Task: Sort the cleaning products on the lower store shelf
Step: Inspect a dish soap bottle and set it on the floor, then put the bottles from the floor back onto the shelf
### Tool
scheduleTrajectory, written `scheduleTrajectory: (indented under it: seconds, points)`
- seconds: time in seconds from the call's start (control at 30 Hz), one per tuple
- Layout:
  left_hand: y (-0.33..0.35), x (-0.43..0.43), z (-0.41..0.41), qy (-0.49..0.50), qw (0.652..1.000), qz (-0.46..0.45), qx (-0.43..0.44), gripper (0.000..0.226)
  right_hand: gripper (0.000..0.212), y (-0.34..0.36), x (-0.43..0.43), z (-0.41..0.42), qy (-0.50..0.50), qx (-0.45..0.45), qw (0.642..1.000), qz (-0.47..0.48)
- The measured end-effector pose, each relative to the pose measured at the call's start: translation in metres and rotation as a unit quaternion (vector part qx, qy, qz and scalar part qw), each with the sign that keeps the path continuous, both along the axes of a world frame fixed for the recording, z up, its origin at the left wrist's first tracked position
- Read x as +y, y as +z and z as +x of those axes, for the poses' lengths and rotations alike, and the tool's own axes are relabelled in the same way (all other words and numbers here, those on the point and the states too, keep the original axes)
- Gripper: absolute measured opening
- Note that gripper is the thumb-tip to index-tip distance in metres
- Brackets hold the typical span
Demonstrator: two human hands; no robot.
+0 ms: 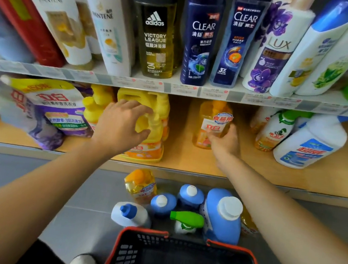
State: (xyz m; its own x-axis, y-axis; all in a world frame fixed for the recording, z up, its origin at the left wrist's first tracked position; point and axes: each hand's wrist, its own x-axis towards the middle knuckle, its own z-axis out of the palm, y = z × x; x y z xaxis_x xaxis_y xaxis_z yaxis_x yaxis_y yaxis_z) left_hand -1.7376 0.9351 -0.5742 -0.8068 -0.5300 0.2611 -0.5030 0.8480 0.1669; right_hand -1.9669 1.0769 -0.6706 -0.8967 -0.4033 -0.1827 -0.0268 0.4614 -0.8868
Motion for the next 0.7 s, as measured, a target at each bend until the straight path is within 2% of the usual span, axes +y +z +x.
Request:
scheduleTrajectory:
  seconds: [0.1,0.23,0.3,0.4,0.5,0.57,0.7]
  points:
    - [-0.005,-0.013,0.010,0.035,0.999,-0.009,-0.030,0.052,0.070,-0.006,0.001,0.002,0.066,-0.098,0.991,-0.058]
    - [-0.010,-0.023,0.014,0.096,0.994,0.013,-0.049,0.054,0.067,-0.018,0.030,0.011,0.135,-0.085,0.987,0.022]
    - [-0.011,-0.027,0.013,0.098,0.992,0.070,-0.038,0.055,0.054,-0.018,0.043,0.012,0.160,-0.106,0.980,0.044]
    - [-0.009,-0.025,0.009,0.094,0.979,0.179,-0.003,0.055,0.036,-0.008,0.056,0.017,0.239,-0.083,0.964,0.077]
    - [-0.008,-0.012,0.006,0.057,0.983,0.175,-0.004,0.052,0.034,0.012,0.063,0.025,0.319,-0.031,0.942,0.096]
    - [-0.004,-0.003,0.003,0.024,0.986,0.162,0.007,0.049,0.043,0.024,0.067,0.030,0.363,0.001,0.927,0.098]
    - [0.019,0.015,0.000,-0.024,0.974,0.208,0.083,0.040,0.092,0.048,0.072,0.043,0.395,0.049,0.913,0.088]
